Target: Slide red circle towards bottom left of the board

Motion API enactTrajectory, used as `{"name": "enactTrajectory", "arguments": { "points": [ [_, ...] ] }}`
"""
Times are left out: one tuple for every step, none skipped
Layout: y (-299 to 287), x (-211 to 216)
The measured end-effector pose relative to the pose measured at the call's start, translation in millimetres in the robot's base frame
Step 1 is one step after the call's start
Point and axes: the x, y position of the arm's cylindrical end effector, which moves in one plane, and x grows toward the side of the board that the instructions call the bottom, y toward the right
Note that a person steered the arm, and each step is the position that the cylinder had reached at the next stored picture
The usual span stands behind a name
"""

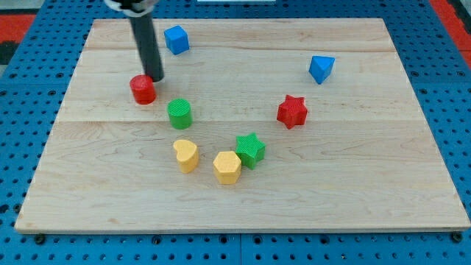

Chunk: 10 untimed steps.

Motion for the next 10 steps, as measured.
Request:
{"name": "enactTrajectory", "arguments": {
  "points": [
    [-45, 0],
    [-83, 0],
    [-112, 0],
    [-117, 0],
    [-70, -11],
    [-43, -26],
    [-20, -40],
    [12, -28],
    [27, -22],
    [14, 6]
  ]
}}
